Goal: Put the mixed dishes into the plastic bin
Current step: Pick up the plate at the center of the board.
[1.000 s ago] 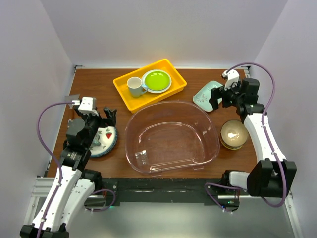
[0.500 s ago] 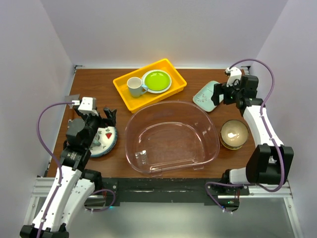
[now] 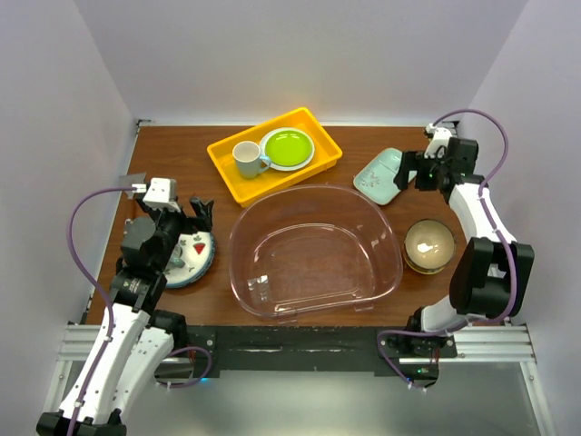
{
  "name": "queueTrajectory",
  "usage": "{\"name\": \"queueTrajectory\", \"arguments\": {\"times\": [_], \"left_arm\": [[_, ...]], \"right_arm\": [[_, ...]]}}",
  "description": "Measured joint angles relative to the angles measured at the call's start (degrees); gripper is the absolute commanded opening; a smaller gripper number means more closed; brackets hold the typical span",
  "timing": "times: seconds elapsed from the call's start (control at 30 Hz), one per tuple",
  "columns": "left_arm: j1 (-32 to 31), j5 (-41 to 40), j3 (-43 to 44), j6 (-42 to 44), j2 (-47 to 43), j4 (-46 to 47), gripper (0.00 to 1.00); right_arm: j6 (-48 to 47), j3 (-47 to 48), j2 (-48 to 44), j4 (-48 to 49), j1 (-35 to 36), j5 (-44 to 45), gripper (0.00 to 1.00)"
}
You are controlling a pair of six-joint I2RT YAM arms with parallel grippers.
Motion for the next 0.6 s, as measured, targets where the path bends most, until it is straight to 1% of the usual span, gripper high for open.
{"name": "queueTrajectory", "arguments": {"times": [0.6], "left_arm": [[0.00, -0.02, 0.00, 0.02, -0.35, -0.02, 1.00]], "right_arm": [[5.64, 3.15, 7.91, 0.70, -3.37, -6.43, 0.99]]}}
